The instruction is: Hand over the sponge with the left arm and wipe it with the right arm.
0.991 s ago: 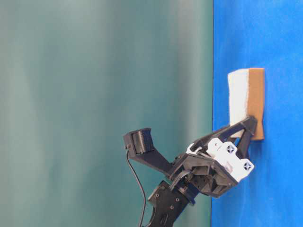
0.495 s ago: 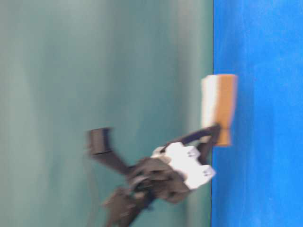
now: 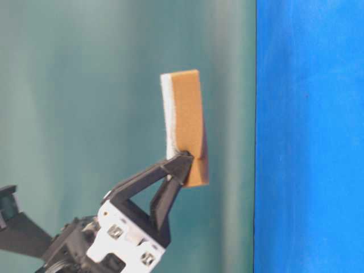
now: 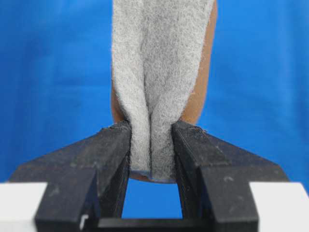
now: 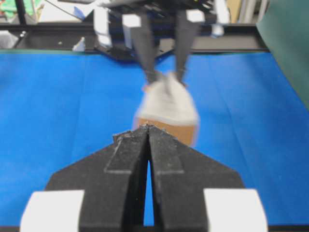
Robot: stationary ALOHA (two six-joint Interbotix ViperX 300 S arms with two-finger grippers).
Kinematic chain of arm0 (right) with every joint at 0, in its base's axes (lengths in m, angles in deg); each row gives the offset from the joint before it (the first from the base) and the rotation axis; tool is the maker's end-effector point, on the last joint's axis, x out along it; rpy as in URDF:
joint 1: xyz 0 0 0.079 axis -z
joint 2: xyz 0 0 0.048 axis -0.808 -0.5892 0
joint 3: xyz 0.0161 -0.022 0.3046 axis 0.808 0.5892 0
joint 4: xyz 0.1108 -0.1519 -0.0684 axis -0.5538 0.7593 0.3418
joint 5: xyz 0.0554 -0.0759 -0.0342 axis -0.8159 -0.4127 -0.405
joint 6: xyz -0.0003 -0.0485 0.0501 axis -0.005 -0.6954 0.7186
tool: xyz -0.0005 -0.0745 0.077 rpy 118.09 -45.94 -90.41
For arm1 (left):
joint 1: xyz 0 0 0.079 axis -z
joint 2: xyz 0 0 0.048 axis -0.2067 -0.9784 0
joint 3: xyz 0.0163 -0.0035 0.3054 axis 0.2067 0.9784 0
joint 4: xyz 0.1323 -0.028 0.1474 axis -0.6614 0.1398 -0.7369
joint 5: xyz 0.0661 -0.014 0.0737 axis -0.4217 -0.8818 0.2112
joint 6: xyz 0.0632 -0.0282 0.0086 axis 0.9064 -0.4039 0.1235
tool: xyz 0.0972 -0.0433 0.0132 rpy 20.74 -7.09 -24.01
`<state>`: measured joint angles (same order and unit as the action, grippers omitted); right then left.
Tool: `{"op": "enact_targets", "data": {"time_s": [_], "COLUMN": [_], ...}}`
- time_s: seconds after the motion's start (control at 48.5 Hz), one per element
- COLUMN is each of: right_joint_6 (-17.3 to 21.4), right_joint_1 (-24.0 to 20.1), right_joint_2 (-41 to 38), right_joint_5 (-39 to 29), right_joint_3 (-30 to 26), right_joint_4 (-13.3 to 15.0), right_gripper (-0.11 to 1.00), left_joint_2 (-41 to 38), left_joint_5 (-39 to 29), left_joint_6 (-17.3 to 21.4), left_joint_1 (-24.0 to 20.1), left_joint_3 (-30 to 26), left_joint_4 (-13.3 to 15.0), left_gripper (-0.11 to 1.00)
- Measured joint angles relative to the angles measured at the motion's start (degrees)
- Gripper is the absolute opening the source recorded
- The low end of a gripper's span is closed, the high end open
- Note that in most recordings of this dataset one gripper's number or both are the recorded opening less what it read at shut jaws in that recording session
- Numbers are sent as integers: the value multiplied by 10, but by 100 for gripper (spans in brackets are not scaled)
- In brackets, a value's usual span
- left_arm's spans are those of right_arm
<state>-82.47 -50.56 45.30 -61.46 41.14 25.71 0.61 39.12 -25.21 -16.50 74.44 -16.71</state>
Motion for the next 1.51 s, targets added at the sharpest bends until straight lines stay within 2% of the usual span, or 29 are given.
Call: {"op": "enact_targets", "data": {"time_s": [0.31,0.557,0.743,0.784,0.846,0.991,1.176,1.507], "right_joint_6": [15,17,7,6,4,3,2,4], "right_joint_1": [1,1,1,1,2,8,17,18], "right_joint_2": [-24,-126,-224,-244,-276,-335,-401,-430], "right_joint_5": [0,2,3,2,2,-4,-49,-82], "right_joint_3": [-18,-83,-142,-154,-174,-214,-264,-280], "right_joint_4": [0,0,4,7,11,12,12,13], "right_gripper": [0,3,55,65,73,73,73,73], "left_joint_2": [1,1,1,1,1,1,1,1], "left_joint_5": [-7,-7,-7,-8,-8,-8,-8,-8], "left_joint_6": [-2,-2,1,1,1,2,4,6], "left_joint_1": [5,5,5,5,5,6,9,9], "left_joint_3": [1,1,1,0,1,0,1,2], "left_joint_4": [0,1,1,1,0,0,0,0], "left_gripper": [23,23,23,23,23,23,23,20]}}
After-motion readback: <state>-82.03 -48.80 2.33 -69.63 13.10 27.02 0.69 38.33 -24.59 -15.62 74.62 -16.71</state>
